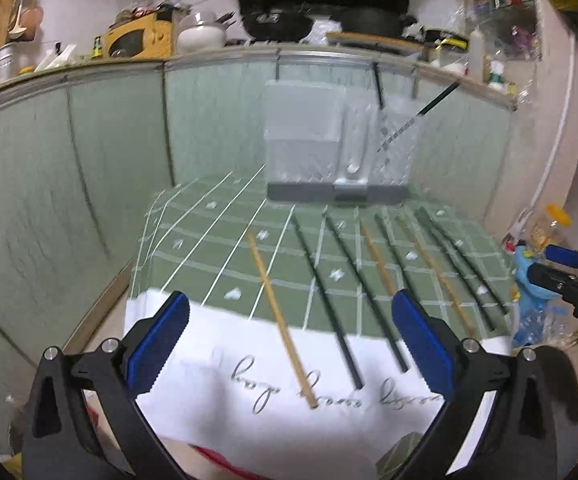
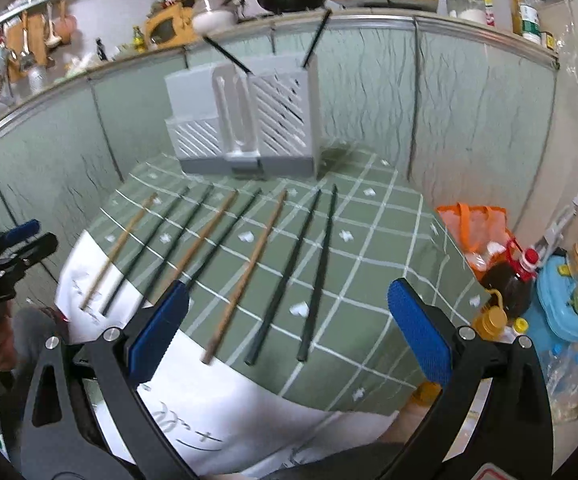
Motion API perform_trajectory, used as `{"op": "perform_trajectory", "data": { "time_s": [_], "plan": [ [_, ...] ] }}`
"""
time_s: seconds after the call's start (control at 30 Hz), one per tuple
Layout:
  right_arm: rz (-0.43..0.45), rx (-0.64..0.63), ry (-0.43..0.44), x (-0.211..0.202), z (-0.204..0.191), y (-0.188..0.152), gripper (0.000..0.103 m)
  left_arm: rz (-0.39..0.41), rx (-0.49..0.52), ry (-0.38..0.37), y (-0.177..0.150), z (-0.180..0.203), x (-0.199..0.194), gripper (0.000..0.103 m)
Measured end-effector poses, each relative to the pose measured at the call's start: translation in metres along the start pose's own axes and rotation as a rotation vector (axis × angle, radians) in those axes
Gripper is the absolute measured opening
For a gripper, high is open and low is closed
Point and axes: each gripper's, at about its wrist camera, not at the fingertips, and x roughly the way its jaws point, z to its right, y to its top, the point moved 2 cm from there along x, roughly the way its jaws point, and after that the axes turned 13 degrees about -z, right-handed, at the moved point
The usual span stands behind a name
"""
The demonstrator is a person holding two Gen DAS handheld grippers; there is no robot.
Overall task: Organize utensils
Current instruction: 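Move both open tools back over the remaining chopsticks on the cloth, then close the left tool on a wooden chopstick while the right tool grasps a black chopstick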
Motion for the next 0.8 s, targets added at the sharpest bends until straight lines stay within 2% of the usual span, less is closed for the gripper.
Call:
{"op": "perform_trajectory", "data": {
  "time_s": [0.27,0.43,0.5,0.63,0.7,0.8],
  "plan": [
    [-0.052,0.050,-0.092,0.026,0.001,-0.019,0.094,-0.039,-0.051,0.043,-0.024,-0.003,0.024,0.099],
    [-0.050,0.071,-0.123,0.034,0.002,-0.025,0.080,-0.060,-0.051,0.089,-0.030,0.001,0.035,0.098],
    [-0.057,0.079,-0.125,0.038,0.003,-0.026,0.072,-0.071,-0.055,0.095,-0.031,0.001,0.039,0.089],
    [-0.054,0.094,-0.111,0.042,0.003,-0.026,0.060,-0.083,-0.072,0.096,-0.036,0.000,0.045,0.079],
    [-0.058,0.097,-0.112,0.045,0.003,-0.026,0.054,-0.096,-0.070,0.115,-0.038,0.002,0.051,0.067],
    [-0.069,0.108,-0.117,0.048,0.004,-0.026,0.046,-0.089,-0.070,0.137,-0.040,0.003,0.052,0.062]
  ]
}}
